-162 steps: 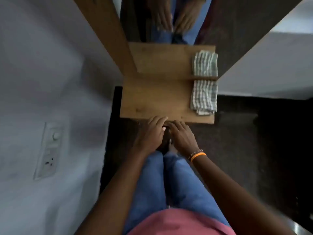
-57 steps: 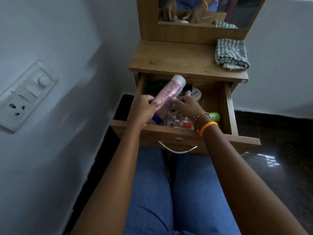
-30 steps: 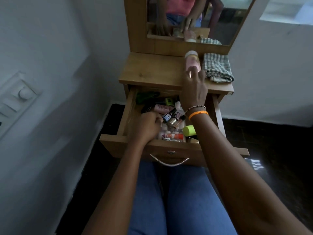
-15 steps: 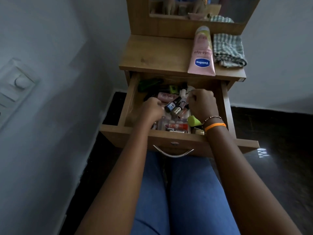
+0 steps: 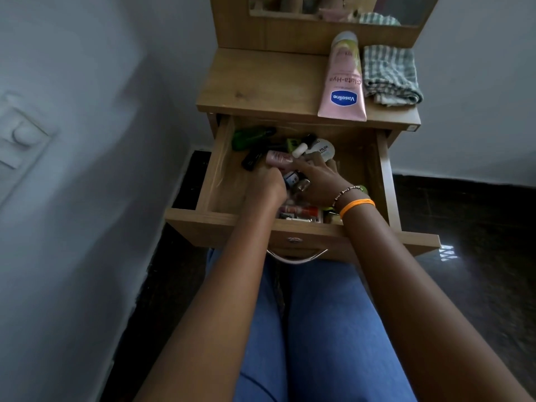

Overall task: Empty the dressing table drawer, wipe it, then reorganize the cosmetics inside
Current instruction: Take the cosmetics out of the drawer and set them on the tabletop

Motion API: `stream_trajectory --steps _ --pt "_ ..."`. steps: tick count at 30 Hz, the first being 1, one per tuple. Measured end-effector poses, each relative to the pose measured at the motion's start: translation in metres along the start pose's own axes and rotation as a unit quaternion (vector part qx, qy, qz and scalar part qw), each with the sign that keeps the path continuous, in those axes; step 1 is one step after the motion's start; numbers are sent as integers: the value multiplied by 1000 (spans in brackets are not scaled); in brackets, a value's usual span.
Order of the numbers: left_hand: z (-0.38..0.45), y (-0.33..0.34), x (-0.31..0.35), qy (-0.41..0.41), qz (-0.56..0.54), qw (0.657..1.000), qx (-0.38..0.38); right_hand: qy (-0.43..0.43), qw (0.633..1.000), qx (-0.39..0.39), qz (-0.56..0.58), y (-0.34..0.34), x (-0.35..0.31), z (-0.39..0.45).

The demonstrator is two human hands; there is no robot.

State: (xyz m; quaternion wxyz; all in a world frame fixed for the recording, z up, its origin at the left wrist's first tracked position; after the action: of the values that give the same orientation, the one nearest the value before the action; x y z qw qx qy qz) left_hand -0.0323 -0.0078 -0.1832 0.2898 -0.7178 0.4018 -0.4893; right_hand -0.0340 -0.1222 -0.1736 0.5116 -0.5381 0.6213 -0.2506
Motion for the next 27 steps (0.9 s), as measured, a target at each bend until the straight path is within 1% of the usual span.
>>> stream_trajectory --steps 2,6,11,14,18,24,27 --pt "2 4 -1 11 -21 999 -25 14 1000 21 6 0 3 -1" --pt "3 6 -3 28 7 1000 6 60 996 45 39 -2 14 0" --pt "8 7 -4 29 14 999 -23 117 989 68 61 -6 19 3" --pt "9 4 -2 22 20 999 -26 151 983 88 62 -9 23 7" --pt "11 1 -1 19 -6 999 -36 212 969 100 74 -13 35 7" --pt "9 -6 -4 24 -97 994 -38 209 970 92 86 -12 37 9" --pt "8 -9 -5 43 -158 986 -15 220 965 99 102 -15 37 7"
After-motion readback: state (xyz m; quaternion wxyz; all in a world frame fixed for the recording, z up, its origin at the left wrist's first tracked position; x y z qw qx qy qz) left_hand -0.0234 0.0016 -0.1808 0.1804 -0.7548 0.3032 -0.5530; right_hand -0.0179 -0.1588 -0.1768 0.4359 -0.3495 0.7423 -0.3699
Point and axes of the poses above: each hand's wrist, its own z-axis towards the middle knuckle, its own y-axis out of the palm, x = y × z, the point moved 2 cm from there along z, towards the middle knuckle, and after that the axes turned 3 degrees about -x, right-handed, at the moved point
